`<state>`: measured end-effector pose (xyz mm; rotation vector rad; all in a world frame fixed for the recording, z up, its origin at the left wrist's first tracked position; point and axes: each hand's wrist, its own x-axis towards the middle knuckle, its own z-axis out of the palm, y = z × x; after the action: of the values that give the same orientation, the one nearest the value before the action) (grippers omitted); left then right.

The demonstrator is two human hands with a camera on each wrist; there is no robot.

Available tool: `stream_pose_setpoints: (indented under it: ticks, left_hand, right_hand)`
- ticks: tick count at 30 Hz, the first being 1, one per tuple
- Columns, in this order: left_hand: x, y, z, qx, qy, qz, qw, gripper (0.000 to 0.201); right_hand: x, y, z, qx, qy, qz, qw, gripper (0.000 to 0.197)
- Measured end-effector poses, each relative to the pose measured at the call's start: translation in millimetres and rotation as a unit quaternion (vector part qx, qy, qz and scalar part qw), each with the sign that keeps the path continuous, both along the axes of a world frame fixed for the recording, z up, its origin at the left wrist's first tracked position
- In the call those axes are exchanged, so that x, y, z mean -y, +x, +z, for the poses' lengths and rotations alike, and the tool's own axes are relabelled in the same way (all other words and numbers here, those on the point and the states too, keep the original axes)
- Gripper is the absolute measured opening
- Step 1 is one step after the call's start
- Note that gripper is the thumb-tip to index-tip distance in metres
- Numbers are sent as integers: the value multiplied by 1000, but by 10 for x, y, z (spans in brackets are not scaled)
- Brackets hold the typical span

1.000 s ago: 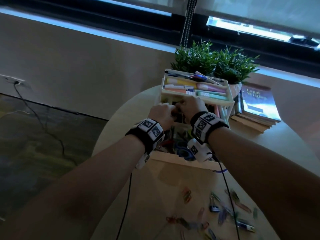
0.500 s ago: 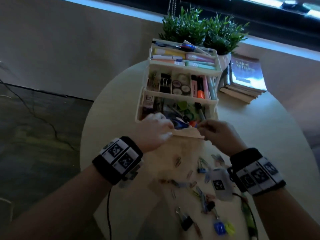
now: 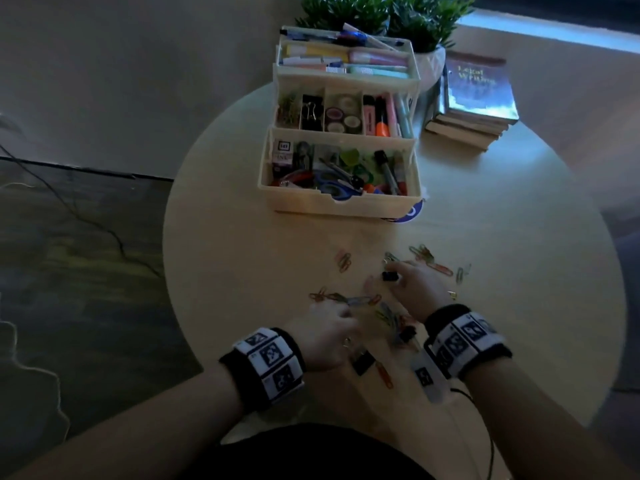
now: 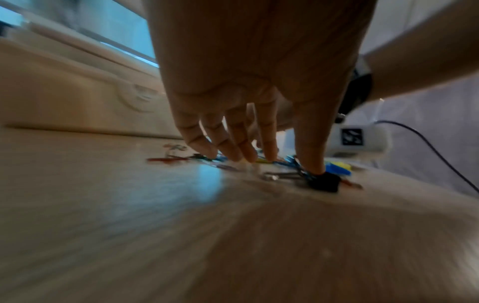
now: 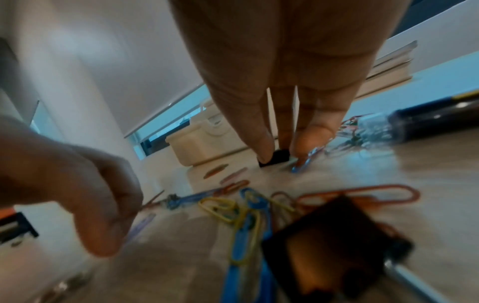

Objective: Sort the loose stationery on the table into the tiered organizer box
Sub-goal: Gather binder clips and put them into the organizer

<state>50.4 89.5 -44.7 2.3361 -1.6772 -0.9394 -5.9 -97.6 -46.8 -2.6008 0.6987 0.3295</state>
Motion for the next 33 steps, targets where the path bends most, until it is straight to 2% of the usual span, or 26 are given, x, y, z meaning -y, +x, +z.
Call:
stream_pose_setpoints:
  ticks: [3, 7, 9, 10, 11, 13, 14, 17, 20, 26, 30, 33]
  left_hand:
    - [124, -147, -31, 76, 20, -79, 994, 31]
    - [175, -185, -67, 101, 46, -90, 990, 29]
    - [123, -124, -42, 79, 15, -47, 996, 27]
    - [91, -50, -51, 60, -32, 4, 998, 26]
    - [63, 44, -10, 55, -122, 61, 989, 24]
    - [-1, 290, 140, 28, -258, 174, 950, 24]
    - [9, 476, 278, 23, -280, 206, 937, 25]
    - [119, 1154, 634, 16, -262, 266, 928, 31]
    - [310, 1758, 816, 78, -287, 286, 911, 33]
    - [771, 2571, 921, 121, -197, 258, 938, 34]
    - [871, 2801, 769, 161, -117, 244, 949, 39]
    - [830, 2814, 652, 205, -111, 226, 946, 31]
  right_hand:
    - [-44, 65, -13, -8, -42, 23, 999, 25]
    - [-60, 130, 18, -19, -43, 21, 999, 19]
    - [-34, 146, 57, -25, -22, 8, 999, 16]
    - [-14, 145, 95, -25, -5, -4, 1000, 13]
    - [6, 151, 165, -17, 19, -17, 1000, 11]
    - [37, 198, 382, 27, 69, -33, 997, 8]
    - [58, 262, 505, 63, 84, -38, 994, 9]
    - [171, 646, 862, 172, 91, -52, 980, 15]
    - [285, 1198, 1052, 209, 110, -48, 971, 18]
    - [320, 2228, 1059, 214, 89, -36, 972, 15]
    - [306, 2604, 977, 169, 38, -17, 985, 13]
    - [282, 2773, 905, 158, -10, 28, 987, 16]
